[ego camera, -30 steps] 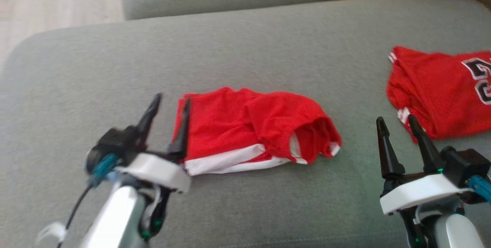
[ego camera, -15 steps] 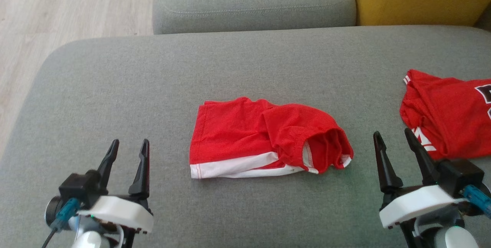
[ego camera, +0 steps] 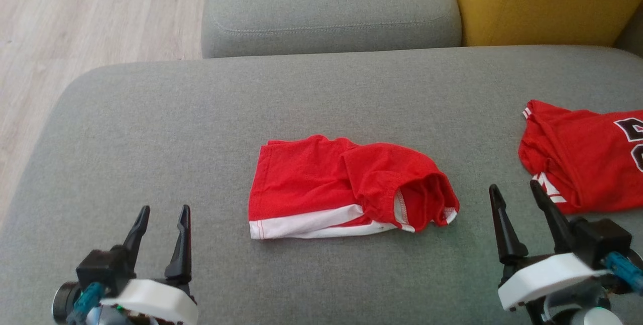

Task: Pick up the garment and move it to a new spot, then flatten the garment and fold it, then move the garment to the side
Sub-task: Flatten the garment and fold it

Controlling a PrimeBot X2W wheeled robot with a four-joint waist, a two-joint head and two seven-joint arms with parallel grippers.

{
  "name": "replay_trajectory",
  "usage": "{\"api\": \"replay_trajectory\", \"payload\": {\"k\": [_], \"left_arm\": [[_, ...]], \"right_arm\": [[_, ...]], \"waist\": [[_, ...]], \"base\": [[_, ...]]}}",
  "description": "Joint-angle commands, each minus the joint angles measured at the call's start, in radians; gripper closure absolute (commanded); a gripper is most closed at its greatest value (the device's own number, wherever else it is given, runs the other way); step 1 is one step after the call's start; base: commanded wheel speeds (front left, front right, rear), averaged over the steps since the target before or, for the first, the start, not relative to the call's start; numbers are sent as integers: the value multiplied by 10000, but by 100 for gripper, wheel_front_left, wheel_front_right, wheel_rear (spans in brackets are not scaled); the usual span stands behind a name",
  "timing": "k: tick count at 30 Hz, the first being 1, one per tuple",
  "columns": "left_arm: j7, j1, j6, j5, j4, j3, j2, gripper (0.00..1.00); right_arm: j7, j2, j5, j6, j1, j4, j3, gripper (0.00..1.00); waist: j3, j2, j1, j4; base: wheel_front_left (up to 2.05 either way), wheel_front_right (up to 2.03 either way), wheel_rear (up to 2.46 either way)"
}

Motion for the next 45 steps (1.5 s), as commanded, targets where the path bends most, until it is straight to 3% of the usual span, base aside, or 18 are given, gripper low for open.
{"api": "replay_trajectory", "payload": {"k": [1,23,29,38,45], "left_arm": [[25,-407,69,76,-397,336,236,0],[188,-468,289,134,-724,159,317,0],[91,-754,114,94,-534,110,350,0],[-57,-1552,-139,188,-406,-166,155,0],[-240,-2277,-330,284,-115,-258,-158,0]], "right_arm": [[48,-55,15,-7,-170,-428,155,0],[28,-55,183,-7,-122,-369,101,0],[118,-54,194,-7,-134,-220,250,0],[268,-54,73,-7,-537,1315,1631,0],[-139,-54,-24,-7,-1450,2922,1880,0]], "waist": [[-14,-1,0,11],[62,-1,0,151],[204,-1,0,432],[940,-1,0,1275],[1564,-1,0,1916]], "base": [[0,0,0],[0,0,0],[0,0,0],[0,0,0],[0,0,0]]}}
